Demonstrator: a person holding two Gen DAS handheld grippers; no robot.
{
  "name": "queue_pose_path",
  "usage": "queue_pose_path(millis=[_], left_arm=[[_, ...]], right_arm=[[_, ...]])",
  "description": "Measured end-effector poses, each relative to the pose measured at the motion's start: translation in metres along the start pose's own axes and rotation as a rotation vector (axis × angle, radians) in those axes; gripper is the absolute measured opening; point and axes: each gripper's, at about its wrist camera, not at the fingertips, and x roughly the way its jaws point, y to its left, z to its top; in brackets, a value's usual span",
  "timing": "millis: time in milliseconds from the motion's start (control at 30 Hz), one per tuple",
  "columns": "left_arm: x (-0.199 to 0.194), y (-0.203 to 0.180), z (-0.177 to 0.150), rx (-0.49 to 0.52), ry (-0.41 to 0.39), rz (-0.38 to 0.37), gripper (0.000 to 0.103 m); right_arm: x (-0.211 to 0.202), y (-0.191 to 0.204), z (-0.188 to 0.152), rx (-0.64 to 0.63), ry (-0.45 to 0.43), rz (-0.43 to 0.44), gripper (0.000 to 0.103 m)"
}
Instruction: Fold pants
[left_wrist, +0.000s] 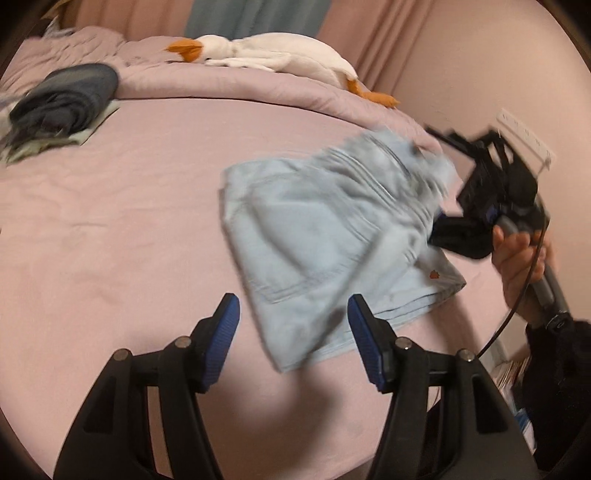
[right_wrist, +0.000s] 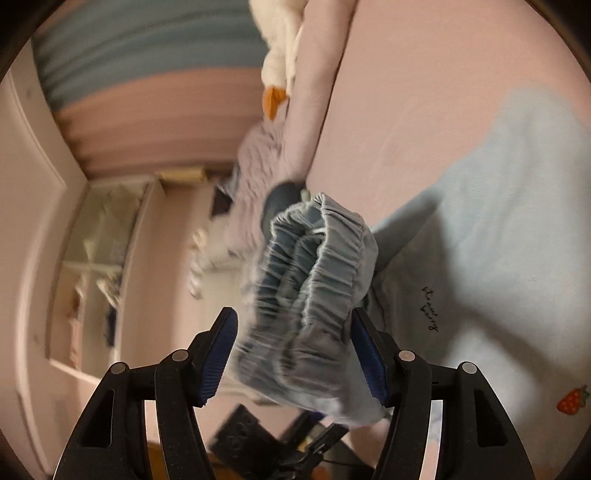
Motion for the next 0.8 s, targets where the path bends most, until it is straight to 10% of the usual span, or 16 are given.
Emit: queue_pose_path(millis=[233, 367, 533, 800], left_arm=[[0.004, 0.024, 0.002, -0.115, 0.019, 0.053, 0.061], [0.006, 0.022, 0.004, -0.108, 0.022, 0.04, 0.061], [0.008, 0.023, 0.005, -0.126, 0.026, 0.002, 0.061], [0.013, 0.022, 0.009, -0.136, 0.03, -0.023, 0.061]], right_arm=[[0.012, -0.003, -0.007, -0.001, -0.033, -0.125, 0.069], [0.02, 0.019, -0.007, -0.146, -0.032, -0.299, 0.038], [0.022, 0.041, -0.014, -0.335, -0.056, -0.476, 0.032], [0.006, 0.058, -0.019, -0.422, -0.112, -0.427, 0.031]])
